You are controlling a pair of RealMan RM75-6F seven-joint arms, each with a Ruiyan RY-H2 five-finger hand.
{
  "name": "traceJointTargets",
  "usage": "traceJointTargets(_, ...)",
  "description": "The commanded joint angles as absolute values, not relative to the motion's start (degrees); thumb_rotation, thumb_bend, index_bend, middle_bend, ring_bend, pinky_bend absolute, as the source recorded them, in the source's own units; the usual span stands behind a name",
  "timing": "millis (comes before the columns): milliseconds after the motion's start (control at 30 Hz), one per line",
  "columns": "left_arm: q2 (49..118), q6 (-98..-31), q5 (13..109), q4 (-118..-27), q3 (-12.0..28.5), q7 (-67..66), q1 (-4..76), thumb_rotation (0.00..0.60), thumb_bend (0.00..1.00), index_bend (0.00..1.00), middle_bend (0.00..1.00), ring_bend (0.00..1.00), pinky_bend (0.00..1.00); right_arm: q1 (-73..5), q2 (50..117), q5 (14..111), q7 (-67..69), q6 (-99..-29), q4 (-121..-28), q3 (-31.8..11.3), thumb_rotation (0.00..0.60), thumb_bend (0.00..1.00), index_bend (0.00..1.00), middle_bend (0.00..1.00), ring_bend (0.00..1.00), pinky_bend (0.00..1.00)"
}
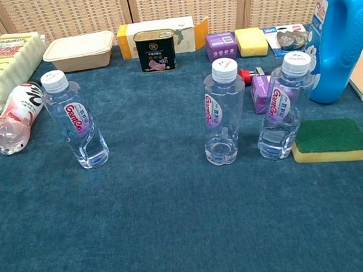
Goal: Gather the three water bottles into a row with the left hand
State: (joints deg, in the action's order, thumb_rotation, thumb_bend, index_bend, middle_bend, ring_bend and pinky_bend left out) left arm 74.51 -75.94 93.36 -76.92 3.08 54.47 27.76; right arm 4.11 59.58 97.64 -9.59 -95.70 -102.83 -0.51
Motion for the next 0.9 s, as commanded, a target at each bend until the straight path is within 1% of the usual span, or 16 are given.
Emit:
traceJointTargets(33, 85.9, -72.8, 92.8, -63.3, 0.9, 60.9, 28.3, 0.600, 0.07, 0.00, 0.00, 0.00, 0.08, 4.0, 59.5, 97.1, -9.2, -95.3, -102.7, -0.7, 0.600, 0.16, 0.00, 0.00, 0.00, 0.00)
traceJointTargets(200, 91.6, -71.6, 92.9, -56.1, 0.1, 62.8, 29.0, 0.600, 0.07, 0.00, 0.00, 0.00, 0.08, 3.8, 59.4, 96.9, -9.1, -94.9, -102.7, -0.7, 0.600, 0.16, 0.00, 0.00, 0.00, 0.00)
traceJointTargets(433, 96.7, -69.3, 92.0, -50.0, -0.1, 65.4, 29.9, 0.600, 0.07, 0.00, 0.00, 0.00, 0.08, 3.8, 59.3, 96.8, -8.8, -94.9, -102.6, -0.7, 0.600, 0.16, 0.00, 0.00, 0.00, 0.00)
traceJointTargets(700, 100.2, -67.6, 93.3, -48.2, -1.2, 64.7, 32.1, 0.600, 0.08, 0.00, 0.00, 0.00, 0.09, 3.8, 59.3, 96.7, -8.8, -94.9, -102.7, -0.8, 0.600, 0.16, 0.00, 0.00, 0.00, 0.00)
traceJointTargets(800, 100.8, -67.3, 93.4, -48.8, -1.3, 63.2, 32.7, 0.600, 0.10, 0.00, 0.00, 0.00, 0.13, 3.7, 59.2, 96.6, -8.7, -94.8, -102.7, -0.8, 0.600, 0.16, 0.00, 0.00, 0.00, 0.00)
traceJointTargets(900, 101.7, -66.8, 92.4, -49.6, -0.5, 60.7, 33.0, 0.600, 0.14, 0.00, 0.00, 0.00, 0.20, 3.7, 59.1, 96.6, -8.4, -94.9, -102.7, -0.8, 0.600, 0.16, 0.00, 0.00, 0.00, 0.00)
